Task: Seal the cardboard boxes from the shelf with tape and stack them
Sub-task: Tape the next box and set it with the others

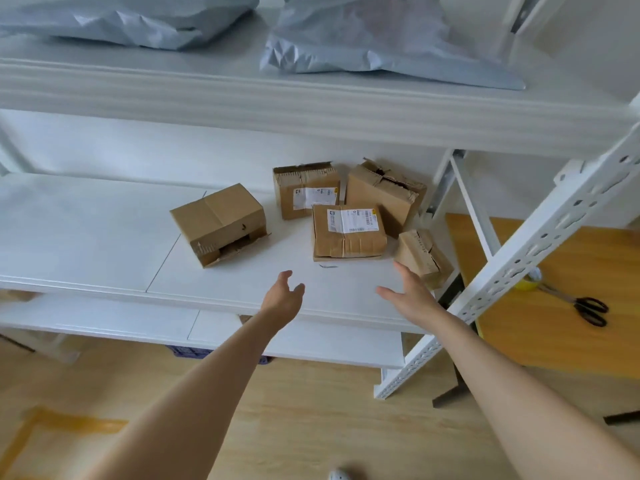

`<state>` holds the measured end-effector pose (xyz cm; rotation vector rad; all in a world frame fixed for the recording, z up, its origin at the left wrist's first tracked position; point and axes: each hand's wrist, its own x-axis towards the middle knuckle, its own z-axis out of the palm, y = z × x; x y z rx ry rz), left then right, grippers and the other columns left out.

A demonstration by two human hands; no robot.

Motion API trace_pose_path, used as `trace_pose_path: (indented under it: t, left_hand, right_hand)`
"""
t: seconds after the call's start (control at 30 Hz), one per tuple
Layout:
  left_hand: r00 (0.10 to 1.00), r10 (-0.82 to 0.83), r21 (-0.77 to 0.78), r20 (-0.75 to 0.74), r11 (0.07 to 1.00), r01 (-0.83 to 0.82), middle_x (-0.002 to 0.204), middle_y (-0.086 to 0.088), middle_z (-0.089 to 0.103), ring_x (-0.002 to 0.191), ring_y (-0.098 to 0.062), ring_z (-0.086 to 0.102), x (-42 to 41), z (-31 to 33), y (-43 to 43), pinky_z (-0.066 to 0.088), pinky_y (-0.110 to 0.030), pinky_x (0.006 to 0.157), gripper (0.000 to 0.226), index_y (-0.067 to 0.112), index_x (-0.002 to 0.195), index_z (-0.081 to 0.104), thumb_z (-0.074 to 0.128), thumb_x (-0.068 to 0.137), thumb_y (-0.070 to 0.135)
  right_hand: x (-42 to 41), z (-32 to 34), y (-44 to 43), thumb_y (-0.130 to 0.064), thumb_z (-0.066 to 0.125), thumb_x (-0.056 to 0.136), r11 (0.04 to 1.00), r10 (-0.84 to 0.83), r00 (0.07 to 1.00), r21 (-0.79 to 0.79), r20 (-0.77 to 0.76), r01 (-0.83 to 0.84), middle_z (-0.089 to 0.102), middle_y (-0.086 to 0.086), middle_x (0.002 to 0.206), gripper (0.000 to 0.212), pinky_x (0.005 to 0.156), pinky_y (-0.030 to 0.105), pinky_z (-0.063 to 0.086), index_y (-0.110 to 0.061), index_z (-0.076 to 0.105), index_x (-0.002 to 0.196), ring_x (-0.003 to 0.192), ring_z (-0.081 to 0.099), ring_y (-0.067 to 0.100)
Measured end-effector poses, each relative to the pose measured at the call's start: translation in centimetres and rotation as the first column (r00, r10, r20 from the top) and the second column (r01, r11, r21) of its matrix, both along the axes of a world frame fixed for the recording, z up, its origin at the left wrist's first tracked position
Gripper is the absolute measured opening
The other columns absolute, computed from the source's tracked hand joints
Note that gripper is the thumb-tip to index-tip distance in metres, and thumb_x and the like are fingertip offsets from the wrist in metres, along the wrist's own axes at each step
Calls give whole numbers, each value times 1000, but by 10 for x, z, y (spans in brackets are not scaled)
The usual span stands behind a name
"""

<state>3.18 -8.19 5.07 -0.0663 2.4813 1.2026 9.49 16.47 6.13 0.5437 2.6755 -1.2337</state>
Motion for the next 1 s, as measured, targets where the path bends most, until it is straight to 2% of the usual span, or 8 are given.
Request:
trace_pose_path:
  t: [0.17,0.3,0.4,0.5,0.7,0.8,0.87,1.0]
  left_hand:
    - [998,35,85,52,996,-39,138,-10,49,120,-27,49,-66,-7,25,36,-29,88,52,22,147,27,42,100,35]
    - [991,72,160,110,983,-89,148,-8,39,130,-27,42,-109,-16,52,32,-30,92,58,21,149,24,44,98,40]
    - [987,85,173,140,979,-109,149,-7,38,131,-26,41,-133,-21,71,31,-29,89,61,21,150,21,44,98,42]
    - [979,104,169,173,976,-134,149,-7,37,131,-26,41,-151,-26,86,35,-32,95,61,20,151,19,43,99,41]
    - [962,105,145,251,979,-144,153,-4,32,137,-28,35,-162,-35,92,32,-45,112,56,20,151,20,36,102,40]
    - [958,86,139,273,982,-127,150,-3,35,132,-27,39,-163,-39,91,40,-37,95,55,23,151,22,35,101,44]
    - [951,83,169,299,976,-139,148,-2,37,129,-27,41,-162,-41,91,39,-36,84,56,27,150,23,34,100,48]
    - [950,89,240,301,957,-166,142,0,43,118,-21,44,-157,-45,88,39,-37,86,52,29,148,29,37,100,46]
  right_hand:
    - [-66,-4,22,-44,60,93,997,-71,997,-36,21,72,15,0,162,81,113,43,24,-24,12,155,147,19,23]
    - [-118,-13,38,-42,63,92,994,-93,996,-64,19,94,30,1,157,82,100,29,28,-20,15,155,137,32,14]
    - [-147,-24,46,-47,60,92,993,-100,993,-61,59,104,24,3,160,86,110,37,28,-20,10,156,143,28,24]
    - [-169,-37,52,-45,58,94,982,-100,991,-152,85,112,21,5,160,84,114,40,25,-18,8,156,145,26,26]
    - [-182,-53,56,-47,53,95,957,-134,987,-248,93,153,39,3,152,67,110,35,32,-18,29,150,136,40,24]
    - [-182,-55,59,-51,47,97,947,-142,981,-271,130,173,31,3,156,69,112,39,28,-21,21,154,141,33,26]
    - [-181,-59,59,-52,44,98,945,-128,981,-282,145,165,30,1,157,64,115,45,28,-28,22,153,142,32,27]
    - [-175,-62,53,-49,38,101,939,-175,974,-273,145,210,24,0,159,60,113,45,26,-32,17,154,143,27,28]
